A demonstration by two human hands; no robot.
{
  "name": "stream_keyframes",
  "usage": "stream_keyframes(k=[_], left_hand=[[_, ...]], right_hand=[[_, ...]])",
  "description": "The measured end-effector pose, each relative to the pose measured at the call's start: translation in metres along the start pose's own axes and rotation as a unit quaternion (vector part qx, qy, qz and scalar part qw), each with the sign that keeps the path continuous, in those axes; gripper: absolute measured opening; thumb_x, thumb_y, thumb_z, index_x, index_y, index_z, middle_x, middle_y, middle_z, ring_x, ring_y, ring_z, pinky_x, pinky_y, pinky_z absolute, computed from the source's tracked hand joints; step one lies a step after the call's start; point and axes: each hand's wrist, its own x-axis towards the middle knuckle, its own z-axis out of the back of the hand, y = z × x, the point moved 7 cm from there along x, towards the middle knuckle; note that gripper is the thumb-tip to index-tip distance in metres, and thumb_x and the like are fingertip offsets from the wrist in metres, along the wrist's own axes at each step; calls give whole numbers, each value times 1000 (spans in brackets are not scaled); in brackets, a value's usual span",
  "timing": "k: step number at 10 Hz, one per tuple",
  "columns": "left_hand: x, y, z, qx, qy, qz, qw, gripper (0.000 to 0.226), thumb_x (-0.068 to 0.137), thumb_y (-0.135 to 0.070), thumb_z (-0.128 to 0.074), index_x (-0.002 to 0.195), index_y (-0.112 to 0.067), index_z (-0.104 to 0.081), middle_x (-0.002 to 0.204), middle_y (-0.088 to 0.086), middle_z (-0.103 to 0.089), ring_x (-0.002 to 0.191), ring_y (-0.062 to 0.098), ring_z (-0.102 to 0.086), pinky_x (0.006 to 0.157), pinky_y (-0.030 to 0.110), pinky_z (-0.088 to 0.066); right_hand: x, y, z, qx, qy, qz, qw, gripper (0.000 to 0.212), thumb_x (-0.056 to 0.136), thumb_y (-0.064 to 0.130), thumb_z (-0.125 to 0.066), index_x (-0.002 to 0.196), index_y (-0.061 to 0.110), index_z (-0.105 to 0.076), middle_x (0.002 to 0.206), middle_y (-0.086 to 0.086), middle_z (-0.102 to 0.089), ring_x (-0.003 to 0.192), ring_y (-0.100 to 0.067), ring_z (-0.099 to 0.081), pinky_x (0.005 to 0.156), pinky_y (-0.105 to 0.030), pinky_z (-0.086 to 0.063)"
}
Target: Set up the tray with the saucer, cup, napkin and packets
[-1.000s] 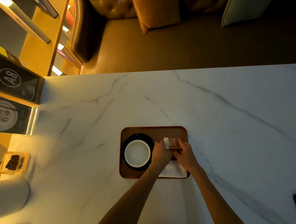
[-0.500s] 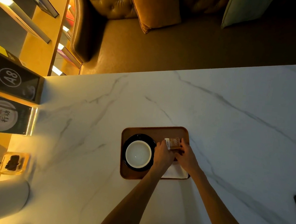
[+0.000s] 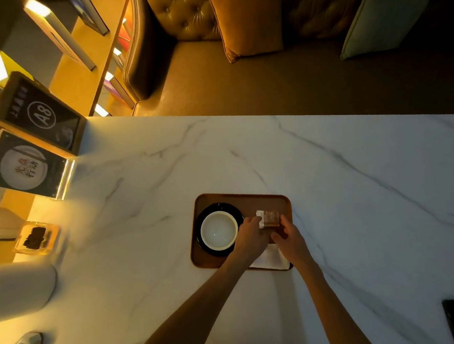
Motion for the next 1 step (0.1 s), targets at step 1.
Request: stream_keyframes(k=[1], left_hand=[[-15, 5, 15, 36, -32, -38, 998, 38, 92, -12, -47, 129, -14, -58, 128, 7, -58, 114, 22, -57, 96, 32, -49]], right_hand=[[-16, 2, 6, -27, -19, 10, 999, 62, 95, 25, -55, 148, 14, -26, 147, -13, -44, 134, -29, -44, 109, -42, -39]])
